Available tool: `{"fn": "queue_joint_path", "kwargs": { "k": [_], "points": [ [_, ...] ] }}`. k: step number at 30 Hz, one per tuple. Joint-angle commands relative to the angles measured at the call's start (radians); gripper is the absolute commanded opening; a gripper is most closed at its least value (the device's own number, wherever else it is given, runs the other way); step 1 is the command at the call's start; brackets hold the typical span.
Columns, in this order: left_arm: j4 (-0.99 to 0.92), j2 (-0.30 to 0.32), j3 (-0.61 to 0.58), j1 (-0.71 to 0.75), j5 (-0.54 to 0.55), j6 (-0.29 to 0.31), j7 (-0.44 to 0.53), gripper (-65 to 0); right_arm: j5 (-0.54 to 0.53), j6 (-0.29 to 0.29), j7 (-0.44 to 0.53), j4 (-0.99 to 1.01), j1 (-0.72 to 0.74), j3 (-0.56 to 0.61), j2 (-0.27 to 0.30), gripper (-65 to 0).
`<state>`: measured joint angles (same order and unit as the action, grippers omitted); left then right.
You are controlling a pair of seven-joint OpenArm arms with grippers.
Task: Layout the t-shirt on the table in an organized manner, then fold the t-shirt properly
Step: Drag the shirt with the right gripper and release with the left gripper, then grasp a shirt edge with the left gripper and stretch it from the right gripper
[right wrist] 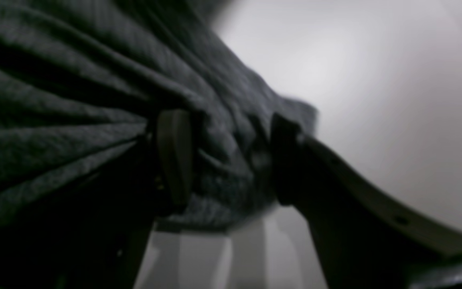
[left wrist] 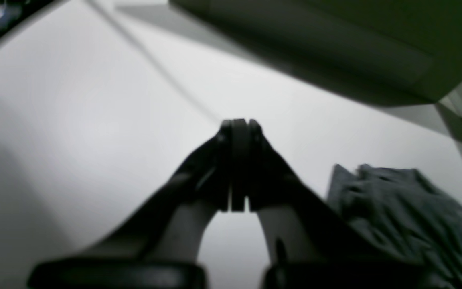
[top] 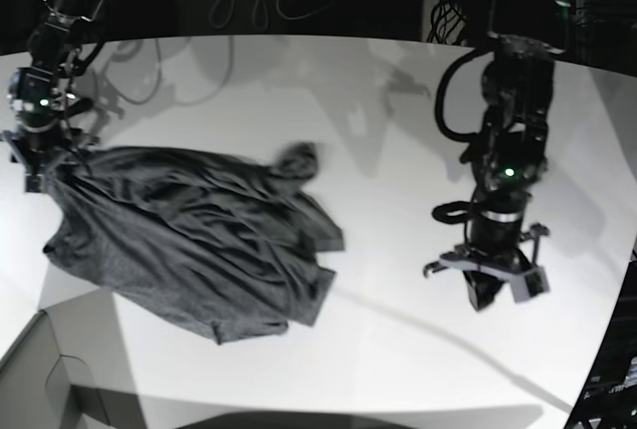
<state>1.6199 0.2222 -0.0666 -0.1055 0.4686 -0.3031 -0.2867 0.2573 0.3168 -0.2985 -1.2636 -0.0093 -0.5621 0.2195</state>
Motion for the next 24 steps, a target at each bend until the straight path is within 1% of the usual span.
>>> {"fn": "queue_joint_path", "kwargs": {
  "k": [1, 3, 5, 8, 10, 11, 13, 15, 16, 18, 20, 24],
  "points": [
    [0.006, 0.006, 0.003, -0.02, -0.005, 0.008, 0.02, -64.5, -0.016, -0.011, 0.035, -0.064, 0.009, -0.02, 0.002, -37.3],
    [-0.011, 0.006, 0.003, -0.018, -0.005, 0.008, 0.02, -64.4, -0.016, -0.011, 0.04, -0.166, -0.016, -0.043, -0.045, -37.3],
    [-0.028, 0.009, 0.004, -0.01, -0.005, 0.008, 0.02, -61.9, -0.017, -0.011, 0.042, -0.27, -0.047, -0.042, -0.087, -37.2],
    [-0.034, 0.009, 0.052, 0.017, -0.005, 0.008, 0.02, -52.8, -0.017, -0.005, 0.042, -0.41, -0.099, 0.004, -0.16, -37.2],
    [-0.037, 0.009, 0.101, 0.03, -0.005, 0.008, 0.02, -44.7, -0.017, -0.005, 0.042, -0.483, -0.145, 0.081, -0.2, -37.1],
    [-0.037, 0.006, 0.123, 0.037, -0.005, 0.008, 0.02, -41.2, -0.017, -0.003, 0.038, -0.506, -0.171, 0.142, -0.211, -36.9],
    [-0.037, 0.007, 0.153, 0.062, -0.005, 0.008, 0.02, -36.4, -0.014, -0.003, 0.035, -0.528, -0.22, 0.281, -0.214, -34.1],
    [-0.037, 0.007, 0.187, 0.08, -0.005, 0.008, 0.02, -35.0, -0.013, -0.003, 0.034, -0.526, -0.246, 0.403, -0.214, -29.9],
    [-0.037, 0.007, 0.201, 0.088, -0.005, 0.008, 0.02, -34.9, -0.013, -0.003, 0.034, -0.519, -0.252, 0.445, -0.214, -28.5],
    [-0.033, 0.007, 0.222, 0.106, -0.005, 0.008, 0.02, -34.8, -0.013, -0.003, 0.034, -0.499, -0.254, 0.506, -0.214, -26.2],
    [-0.027, 0.007, 0.238, 0.126, -0.005, 0.008, 0.02, -34.8, -0.011, -0.005, 0.034, -0.462, -0.248, 0.543, -0.216, -25.6],
    [-0.025, 0.007, 0.251, 0.163, -0.005, 0.008, 0.02, -34.8, -0.011, -0.005, 0.034, -0.342, -0.182, 0.567, -0.216, -25.6]
  ]
}}
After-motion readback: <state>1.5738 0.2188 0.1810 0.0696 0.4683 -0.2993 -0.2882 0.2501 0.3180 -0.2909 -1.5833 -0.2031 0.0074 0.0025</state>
